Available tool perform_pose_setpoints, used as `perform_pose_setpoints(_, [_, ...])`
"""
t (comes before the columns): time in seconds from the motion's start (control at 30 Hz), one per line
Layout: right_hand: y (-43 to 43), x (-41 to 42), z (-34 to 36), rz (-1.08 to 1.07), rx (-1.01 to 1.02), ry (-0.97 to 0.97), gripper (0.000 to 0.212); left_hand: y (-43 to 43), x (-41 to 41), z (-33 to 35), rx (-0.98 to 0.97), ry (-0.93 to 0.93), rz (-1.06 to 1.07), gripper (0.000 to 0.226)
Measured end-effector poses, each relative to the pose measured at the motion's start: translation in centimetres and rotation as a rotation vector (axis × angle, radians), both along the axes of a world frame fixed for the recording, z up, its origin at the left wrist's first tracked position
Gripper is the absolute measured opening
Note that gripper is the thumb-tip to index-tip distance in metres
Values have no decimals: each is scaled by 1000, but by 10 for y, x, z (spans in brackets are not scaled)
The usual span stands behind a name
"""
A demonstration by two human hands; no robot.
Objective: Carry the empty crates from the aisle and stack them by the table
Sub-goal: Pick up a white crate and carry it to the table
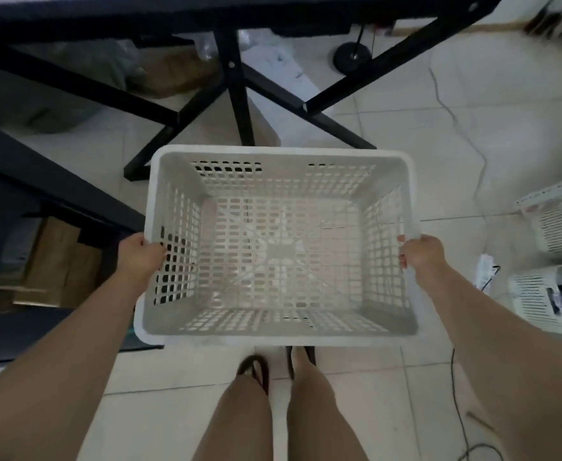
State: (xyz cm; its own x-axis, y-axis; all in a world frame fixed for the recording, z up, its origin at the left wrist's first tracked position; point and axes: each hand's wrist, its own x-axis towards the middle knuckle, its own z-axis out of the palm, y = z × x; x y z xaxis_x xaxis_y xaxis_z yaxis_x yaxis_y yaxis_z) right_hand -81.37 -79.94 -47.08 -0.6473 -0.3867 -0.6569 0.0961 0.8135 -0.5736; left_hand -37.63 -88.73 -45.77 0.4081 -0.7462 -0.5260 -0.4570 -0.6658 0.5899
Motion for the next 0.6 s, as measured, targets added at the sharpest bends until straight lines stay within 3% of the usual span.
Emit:
perform_pose_setpoints(0.17, [-61, -21, -94, 37, 41, 22, 20, -49, -22, -87, 40, 2, -4, 7])
perform_pose_setpoints(0.37, [-114, -33, -257, 77, 23, 33, 11, -87, -33, -248, 74, -14, 4, 9])
perform_pose_setpoints(0.6, [-158, -31, -402, 132, 41, 105, 22, -117, -24, -400, 33, -20, -33, 10])
